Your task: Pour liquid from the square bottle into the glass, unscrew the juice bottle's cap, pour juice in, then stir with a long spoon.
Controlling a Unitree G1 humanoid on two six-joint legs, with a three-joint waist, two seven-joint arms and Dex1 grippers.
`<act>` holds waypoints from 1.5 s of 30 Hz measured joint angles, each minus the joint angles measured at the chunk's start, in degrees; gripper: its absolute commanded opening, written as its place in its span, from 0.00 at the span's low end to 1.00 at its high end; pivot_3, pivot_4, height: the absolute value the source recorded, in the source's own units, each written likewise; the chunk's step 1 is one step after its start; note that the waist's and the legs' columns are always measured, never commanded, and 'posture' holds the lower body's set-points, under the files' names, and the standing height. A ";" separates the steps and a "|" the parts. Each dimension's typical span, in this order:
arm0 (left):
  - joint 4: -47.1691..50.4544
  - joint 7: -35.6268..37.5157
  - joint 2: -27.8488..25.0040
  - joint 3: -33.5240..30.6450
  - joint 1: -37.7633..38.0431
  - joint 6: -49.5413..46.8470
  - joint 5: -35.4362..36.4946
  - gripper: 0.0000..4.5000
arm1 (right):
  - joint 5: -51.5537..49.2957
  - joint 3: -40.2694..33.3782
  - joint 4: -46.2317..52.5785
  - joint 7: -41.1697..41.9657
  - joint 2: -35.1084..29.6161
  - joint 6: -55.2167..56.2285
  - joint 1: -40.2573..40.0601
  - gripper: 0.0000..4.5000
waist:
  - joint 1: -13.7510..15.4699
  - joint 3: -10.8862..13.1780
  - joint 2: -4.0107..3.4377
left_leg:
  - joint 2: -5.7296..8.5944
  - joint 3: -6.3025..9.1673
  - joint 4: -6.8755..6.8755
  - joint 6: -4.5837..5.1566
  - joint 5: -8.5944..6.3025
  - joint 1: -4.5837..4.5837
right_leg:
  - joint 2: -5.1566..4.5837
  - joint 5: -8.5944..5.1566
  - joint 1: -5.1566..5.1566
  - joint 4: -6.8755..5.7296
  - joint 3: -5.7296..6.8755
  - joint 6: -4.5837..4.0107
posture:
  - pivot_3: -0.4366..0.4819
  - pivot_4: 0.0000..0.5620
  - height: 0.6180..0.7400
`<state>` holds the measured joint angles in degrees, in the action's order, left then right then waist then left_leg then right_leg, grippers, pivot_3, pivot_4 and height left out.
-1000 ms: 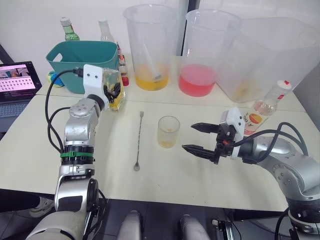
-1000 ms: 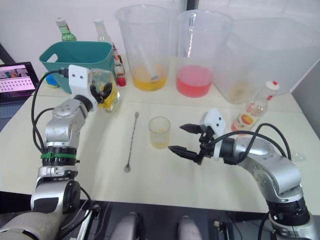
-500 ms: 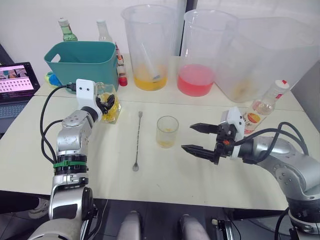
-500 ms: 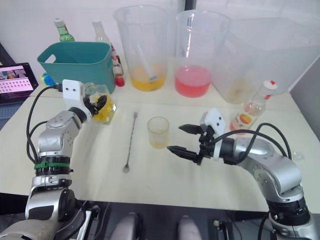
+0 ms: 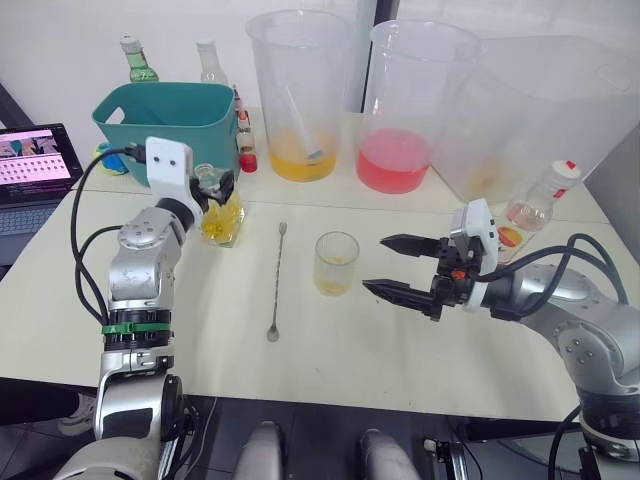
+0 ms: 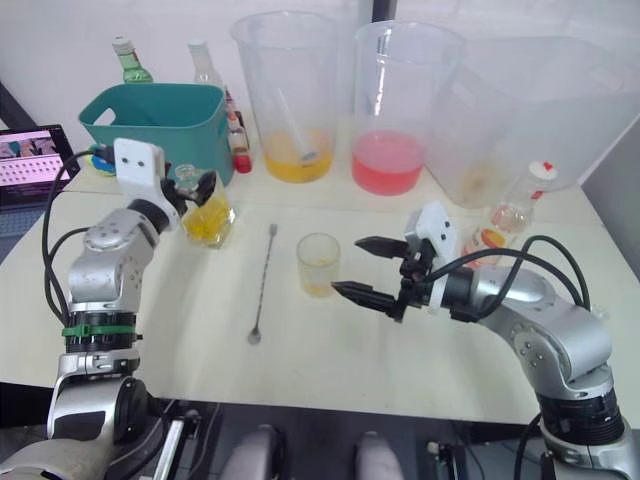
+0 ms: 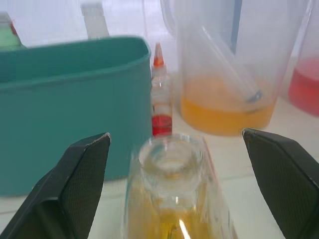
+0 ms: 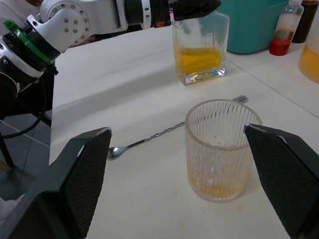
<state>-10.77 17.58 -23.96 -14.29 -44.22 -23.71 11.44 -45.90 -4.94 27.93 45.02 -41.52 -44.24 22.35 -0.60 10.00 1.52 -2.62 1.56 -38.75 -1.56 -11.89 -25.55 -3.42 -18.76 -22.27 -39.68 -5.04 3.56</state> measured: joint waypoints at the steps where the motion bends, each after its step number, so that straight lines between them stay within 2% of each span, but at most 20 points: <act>1: 0.53 -0.02 -0.09 -0.55 -1.45 -0.02 0.69 1.00 | -0.15 -0.01 -0.07 0.04 -0.06 0.00 0.19 1.00 | 0.01 0.00 0.00 | 0.00 0.00 -0.01 0.00 0.00 0.00 | 0.00 0.00 0.01 0.01 0.00 0.00 | 0.48 0.27 0.89; 5: 1.65 2.17 -1.32 -1.70 -7.88 -0.33 4.86 1.00 | -0.46 -0.27 -0.39 0.41 -0.51 -0.02 1.60 1.00 | -0.07 0.00 0.00 | 0.00 0.00 0.00 0.00 0.00 0.00 | 0.00 0.00 0.01 0.03 0.01 0.00 | 0.48 0.27 0.89; 7: 3.50 6.67 -2.87 -2.34 -11.23 -1.89 9.60 1.00 | -0.66 -0.71 -0.56 0.73 -0.87 -0.14 1.72 1.00 | -0.13 0.00 0.00 | 0.00 -0.01 0.01 0.00 0.00 0.02 | 0.00 0.00 0.01 0.03 0.00 0.00 | 0.48 0.27 0.89; 9: 4.39 8.09 -3.10 -2.51 -11.89 -2.71 11.18 1.00 | -0.93 -0.76 -0.76 0.80 -0.89 -0.19 1.72 1.00 | -0.15 -0.01 -0.02 | 0.00 -0.01 0.02 0.00 0.00 0.06 | 0.00 0.00 0.02 0.03 -0.01 0.00 | 0.48 0.27 0.89; 10: 7.03 13.50 -4.72 -2.14 -10.72 -7.47 16.60 1.00 | -1.86 -1.23 -1.07 1.07 -1.14 -0.44 1.76 1.00 | -0.34 -0.01 -0.03 | -0.02 -0.01 0.06 0.00 0.00 0.05 | 0.03 0.00 0.01 0.01 -0.01 0.00 | 0.48 0.27 0.89; 12: 11.25 19.62 -6.64 -0.78 -8.25 -12.58 22.11 1.00 | -2.51 -2.85 -1.46 1.12 -2.00 -0.87 1.77 1.00 | -0.45 -0.01 -0.03 | -0.03 -0.02 0.06 0.00 0.00 0.07 | 0.02 0.00 0.01 0.00 -0.01 0.00 | 0.48 0.27 0.89; 15: 13.25 23.03 -8.38 -0.51 -5.98 -16.81 26.47 1.00 | -2.73 -3.82 -1.41 1.13 -2.43 -0.92 1.71 1.00 | -0.43 -0.01 -0.03 | -0.07 -0.01 0.06 0.00 0.00 0.10 | 0.06 0.00 0.02 0.02 0.00 0.00 | 0.48 0.27 0.89; 17: 16.64 26.47 -10.69 0.21 -1.87 -18.44 28.33 1.00 | -2.92 -4.85 -1.12 1.10 -2.72 -1.06 0.45 1.00 | -0.61 -0.01 -0.03 | -0.06 -0.05 0.08 0.00 0.00 0.15 | 0.06 -0.01 0.04 0.01 -0.05 0.00 | 0.48 0.27 0.89; 21: 20.32 29.38 -11.49 2.24 3.80 -19.12 29.54 1.00 | -4.14 -5.98 -0.41 0.69 -2.82 -1.54 -1.91 1.00 | -0.25 -0.01 -0.03 | -0.07 -0.05 0.07 0.00 0.00 0.14 | 0.05 0.00 0.08 0.08 -0.03 -0.01 | 0.48 0.27 0.89; 23: 22.10 31.43 -14.43 2.74 8.81 -18.66 29.06 1.00 | -5.12 -8.67 1.59 -0.51 -2.81 -1.92 -5.92 1.00 | -0.23 -0.01 -0.03 | -0.07 -0.06 0.09 0.00 0.00 0.17 | 0.05 -0.01 0.12 0.13 -0.05 0.00 | 0.48 0.27 0.89; 27: 21.78 32.24 -15.02 2.18 15.50 -16.05 27.32 1.00 | -6.24 -12.77 4.10 -3.67 -2.79 -2.33 -12.40 1.00 | -0.04 -0.01 -0.03 | -0.09 -0.07 0.14 0.00 0.00 0.14 | 0.05 -0.01 0.13 0.24 -0.03 -0.01 | 0.48 0.27 0.89; 31: 18.24 35.70 -15.55 1.59 16.04 -15.07 27.91 1.00 | -5.16 -16.05 6.56 -8.22 -1.60 -1.62 -17.68 1.00 | 0.06 -0.01 -0.03 | -0.09 -0.07 0.13 0.00 0.00 0.15 | 0.05 -0.01 0.18 0.28 -0.01 -0.01 | 0.48 0.27 0.89; 34: 14.84 39.55 -16.71 3.96 15.99 -10.69 24.86 1.00 | -1.19 -16.65 6.70 -11.38 -0.03 0.59 -21.88 1.00 | -0.06 -0.02 -0.03 | -0.08 -0.10 0.15 0.00 0.00 0.17 | 0.05 -0.01 0.17 0.30 -0.03 -0.01 | 0.48 0.27 0.89; 41: 8.90 48.96 -16.14 6.47 14.10 -5.49 24.49 1.00 | 0.74 -19.12 8.41 -15.34 4.63 2.07 -33.06 1.00 | -0.02 -0.03 -0.05 | -0.15 -0.22 0.16 -0.01 0.00 0.20 | 0.05 -0.01 0.08 0.31 -0.08 -0.01 | 0.48 0.27 0.89; 42: 8.47 50.13 -16.14 6.69 13.98 -5.31 24.54 1.00 | 0.77 -19.53 8.99 -15.49 5.07 2.33 -34.81 1.00 | 0.23 -0.04 -0.01 | -0.43 -0.75 0.13 -0.01 -0.02 0.27 | 0.17 -0.01 -0.12 0.25 -0.49 -0.02 | 0.48 0.27 0.89; 43: 8.26 51.23 -16.16 7.02 13.85 -5.33 24.62 1.00 | 0.76 -19.99 9.62 -15.75 5.56 2.45 -36.31 1.00 | 0.69 -0.09 0.06 | -1.08 -1.84 0.16 -0.04 -0.07 0.46 | 0.26 0.11 -0.78 0.17 -1.03 -0.22 | 0.48 0.27 0.89; 45: 7.68 53.11 -16.13 7.83 13.26 -5.43 24.70 1.00 | 0.75 -20.76 10.68 -16.84 6.56 2.52 -38.30 1.00 | 1.32 -0.30 0.42 | -1.79 -4.06 0.49 -0.14 -0.20 0.95 | 0.78 0.18 -1.58 0.07 -2.81 -0.34 | 0.48 0.27 0.89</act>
<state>-3.08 70.69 -40.09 -6.45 -30.96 -29.14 36.14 -45.15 -25.70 38.61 28.18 -34.96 -41.72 -15.95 0.72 9.70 1.93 -4.42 -2.49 -38.26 -1.70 -12.09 -24.60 -2.64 -18.58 -23.85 -39.61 -7.85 3.22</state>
